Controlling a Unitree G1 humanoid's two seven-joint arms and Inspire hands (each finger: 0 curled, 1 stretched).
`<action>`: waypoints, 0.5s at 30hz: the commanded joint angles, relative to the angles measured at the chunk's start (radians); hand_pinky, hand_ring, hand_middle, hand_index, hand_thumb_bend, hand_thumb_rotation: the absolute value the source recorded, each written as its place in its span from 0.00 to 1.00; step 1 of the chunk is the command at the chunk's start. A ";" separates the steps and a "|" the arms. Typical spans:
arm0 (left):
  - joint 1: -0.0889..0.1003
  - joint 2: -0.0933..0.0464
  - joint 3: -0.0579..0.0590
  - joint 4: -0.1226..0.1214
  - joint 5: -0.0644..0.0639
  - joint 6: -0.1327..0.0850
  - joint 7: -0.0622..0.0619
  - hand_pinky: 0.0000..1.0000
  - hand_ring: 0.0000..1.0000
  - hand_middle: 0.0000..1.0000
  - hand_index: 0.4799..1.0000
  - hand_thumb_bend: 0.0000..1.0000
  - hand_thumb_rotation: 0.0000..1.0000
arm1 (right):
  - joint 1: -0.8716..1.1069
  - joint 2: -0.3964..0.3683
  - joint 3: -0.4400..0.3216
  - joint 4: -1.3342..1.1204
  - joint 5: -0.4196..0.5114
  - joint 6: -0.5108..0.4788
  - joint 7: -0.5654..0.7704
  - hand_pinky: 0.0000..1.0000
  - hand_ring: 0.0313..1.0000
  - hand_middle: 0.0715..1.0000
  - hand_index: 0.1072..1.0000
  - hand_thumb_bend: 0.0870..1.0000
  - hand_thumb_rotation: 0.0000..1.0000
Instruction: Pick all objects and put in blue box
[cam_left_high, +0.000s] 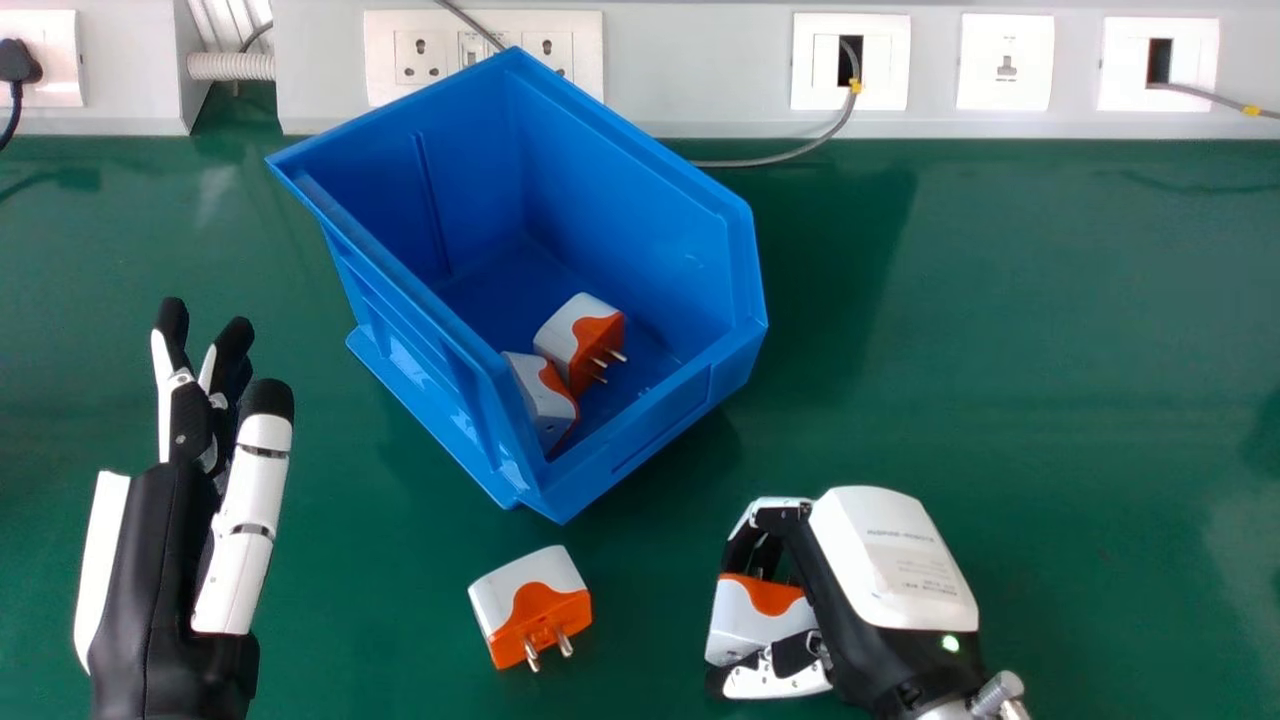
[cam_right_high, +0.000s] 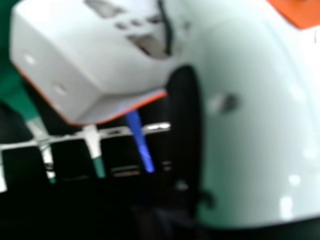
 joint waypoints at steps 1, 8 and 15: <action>-0.005 0.008 0.005 -0.021 -0.005 -0.019 -0.003 1.00 0.99 0.98 0.97 0.29 0.80 | 0.011 -0.016 -0.018 0.037 0.008 0.045 0.023 0.21 0.25 0.40 0.45 0.46 0.00; -0.001 0.008 0.004 -0.026 -0.010 -0.014 -0.006 1.00 0.99 0.98 0.97 0.29 0.80 | 0.007 -0.004 -0.028 0.037 0.027 0.043 0.014 0.23 0.27 0.42 0.44 0.47 0.00; 0.002 0.008 0.001 -0.031 -0.006 -0.015 -0.006 1.00 0.99 0.98 0.96 0.33 0.80 | 0.050 0.005 -0.053 -0.078 0.041 0.060 0.015 0.18 0.21 0.40 0.45 0.46 0.00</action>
